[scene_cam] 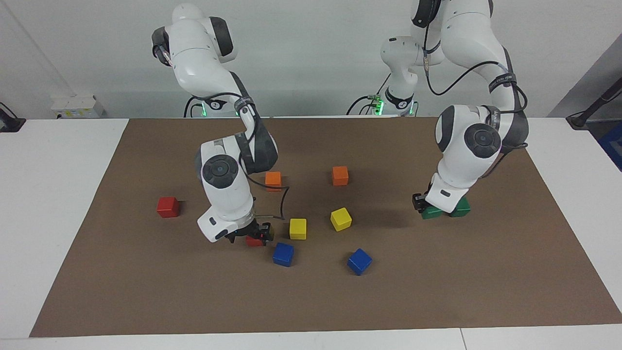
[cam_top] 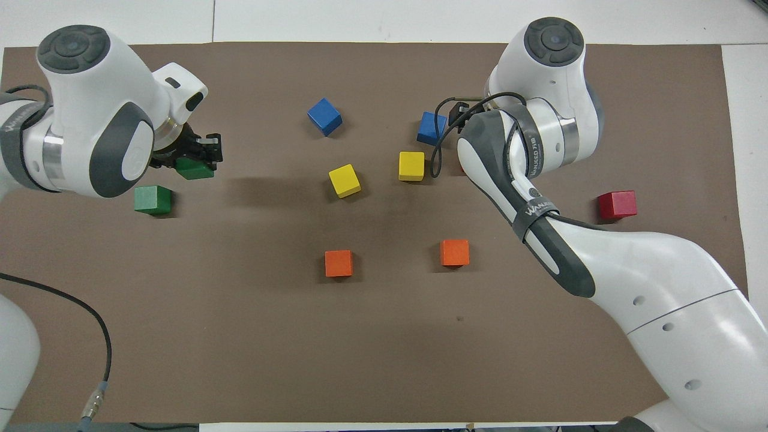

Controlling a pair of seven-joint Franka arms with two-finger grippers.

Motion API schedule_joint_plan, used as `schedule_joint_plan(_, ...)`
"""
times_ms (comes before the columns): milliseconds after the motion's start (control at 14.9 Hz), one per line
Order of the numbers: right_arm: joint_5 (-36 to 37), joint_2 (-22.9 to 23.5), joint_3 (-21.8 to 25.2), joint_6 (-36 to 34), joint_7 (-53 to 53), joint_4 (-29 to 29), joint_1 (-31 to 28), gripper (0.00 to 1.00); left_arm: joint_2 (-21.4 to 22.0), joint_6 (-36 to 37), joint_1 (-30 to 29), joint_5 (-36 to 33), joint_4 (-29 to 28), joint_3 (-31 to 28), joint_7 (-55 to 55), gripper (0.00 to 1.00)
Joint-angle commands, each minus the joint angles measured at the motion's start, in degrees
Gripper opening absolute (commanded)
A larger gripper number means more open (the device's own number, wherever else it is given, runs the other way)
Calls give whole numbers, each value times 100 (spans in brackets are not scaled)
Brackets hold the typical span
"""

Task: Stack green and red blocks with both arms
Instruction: 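Stack green on green with the left gripper while the right gripper carries red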

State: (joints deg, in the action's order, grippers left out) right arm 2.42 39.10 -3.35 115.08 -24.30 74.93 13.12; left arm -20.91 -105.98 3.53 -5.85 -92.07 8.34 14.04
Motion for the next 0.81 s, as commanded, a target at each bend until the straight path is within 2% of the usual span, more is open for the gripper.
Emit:
schedule_joint_plan(0,22,-324,-34,190,-58,583,-29,100,368,-115,-474,-39,-558,36,-830,0)
schedule_joint_plan(403,13,-508,-34,620,-84,1154,15,100,526,-458,-1125,-22,-935,54,-1492,0)
schedule_joint_plan(739,13,-623,-34,823,-84,1454,50,100,658,-1038,-1538,461,-1366,54,-1501,0)
